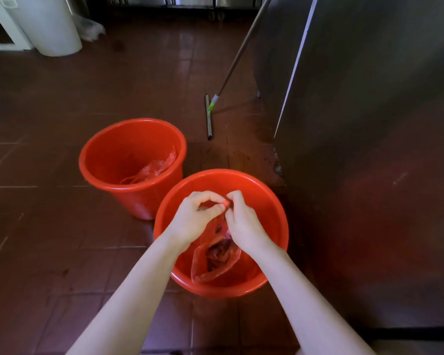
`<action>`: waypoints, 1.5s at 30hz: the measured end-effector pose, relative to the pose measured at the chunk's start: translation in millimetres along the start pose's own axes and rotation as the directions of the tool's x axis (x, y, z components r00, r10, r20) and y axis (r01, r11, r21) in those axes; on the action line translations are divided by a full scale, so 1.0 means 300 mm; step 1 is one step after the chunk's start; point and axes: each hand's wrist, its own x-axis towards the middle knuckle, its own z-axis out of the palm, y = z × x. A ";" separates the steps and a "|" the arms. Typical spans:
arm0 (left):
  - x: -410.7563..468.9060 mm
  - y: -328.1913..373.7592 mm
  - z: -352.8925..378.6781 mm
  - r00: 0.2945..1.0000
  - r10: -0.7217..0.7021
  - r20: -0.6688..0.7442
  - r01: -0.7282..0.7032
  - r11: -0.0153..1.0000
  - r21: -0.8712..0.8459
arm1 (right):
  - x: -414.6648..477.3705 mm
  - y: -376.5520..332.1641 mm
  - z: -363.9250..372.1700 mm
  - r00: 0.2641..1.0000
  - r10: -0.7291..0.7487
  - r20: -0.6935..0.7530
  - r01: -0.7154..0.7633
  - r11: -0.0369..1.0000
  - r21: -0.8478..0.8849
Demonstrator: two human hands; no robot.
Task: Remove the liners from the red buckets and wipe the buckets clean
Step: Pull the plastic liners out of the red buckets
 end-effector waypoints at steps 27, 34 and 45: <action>-0.033 -0.035 0.028 0.964 0.211 0.160 -0.263 0.832 0.489 | 0.043 0.032 -0.016 0.991 0.057 -0.117 -0.061 0.998 -0.031; -0.034 -0.069 -0.012 0.936 0.312 0.166 -0.348 0.729 0.589 | 0.033 0.038 -0.024 0.936 0.194 0.293 -0.155 0.976 -0.150; 0.001 -0.073 -0.018 0.926 -0.333 0.179 0.338 0.941 0.003 | -0.057 0.058 0.037 0.966 -0.223 -0.133 0.210 0.972 -0.102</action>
